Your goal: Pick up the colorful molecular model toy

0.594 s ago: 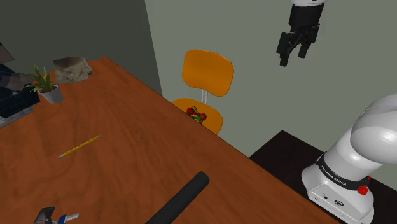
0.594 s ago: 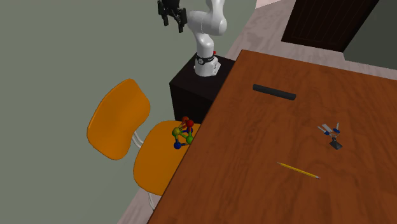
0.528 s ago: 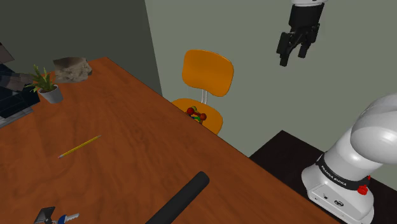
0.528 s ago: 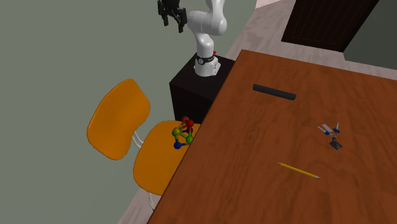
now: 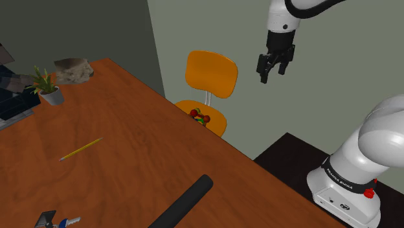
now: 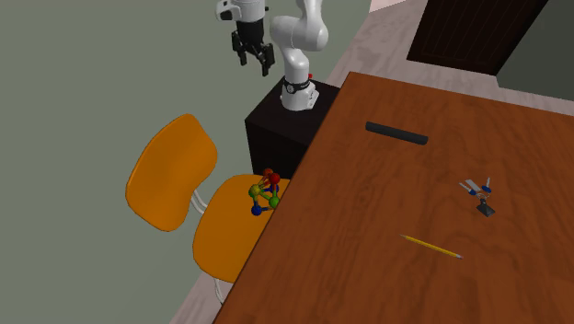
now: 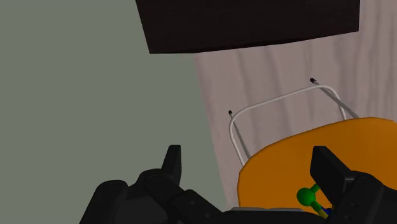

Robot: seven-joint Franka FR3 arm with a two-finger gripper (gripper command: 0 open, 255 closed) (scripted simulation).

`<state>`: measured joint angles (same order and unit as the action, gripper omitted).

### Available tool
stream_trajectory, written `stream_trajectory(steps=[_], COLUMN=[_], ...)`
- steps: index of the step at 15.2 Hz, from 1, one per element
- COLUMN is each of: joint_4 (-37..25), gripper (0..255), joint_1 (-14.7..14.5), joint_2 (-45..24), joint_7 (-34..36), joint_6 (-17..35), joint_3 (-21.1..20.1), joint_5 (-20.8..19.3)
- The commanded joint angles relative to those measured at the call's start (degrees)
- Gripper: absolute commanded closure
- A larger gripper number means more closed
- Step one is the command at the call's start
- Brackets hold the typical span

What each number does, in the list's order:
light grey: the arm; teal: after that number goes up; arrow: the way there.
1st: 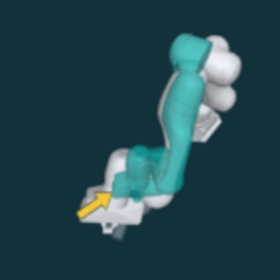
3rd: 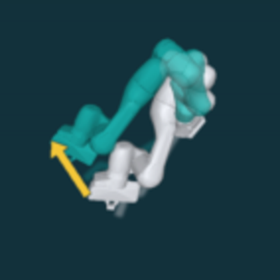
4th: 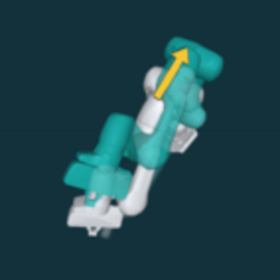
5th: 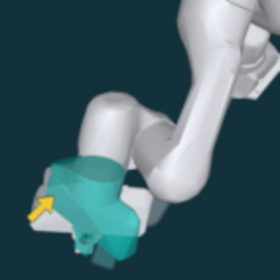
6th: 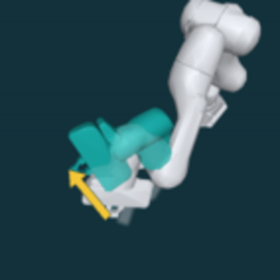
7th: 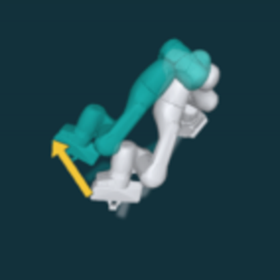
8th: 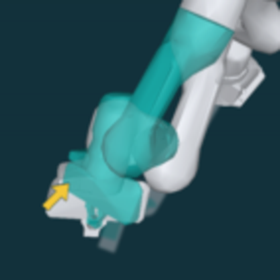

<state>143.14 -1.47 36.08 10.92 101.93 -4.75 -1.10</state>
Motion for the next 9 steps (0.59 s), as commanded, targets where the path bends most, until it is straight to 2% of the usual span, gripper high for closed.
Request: stream_trajectory(steps=[1,9], joint_4=[-0.11,-2.23], gripper=[0,0], joint_1=[-0.56,-2.20], joint_2=[-3.93,-19.46], joint_7=[1.16,5.39], joint_6=[3.94,17.48], joint_3=[-1.19,-5.37], joint_5=[0.60,1.06])
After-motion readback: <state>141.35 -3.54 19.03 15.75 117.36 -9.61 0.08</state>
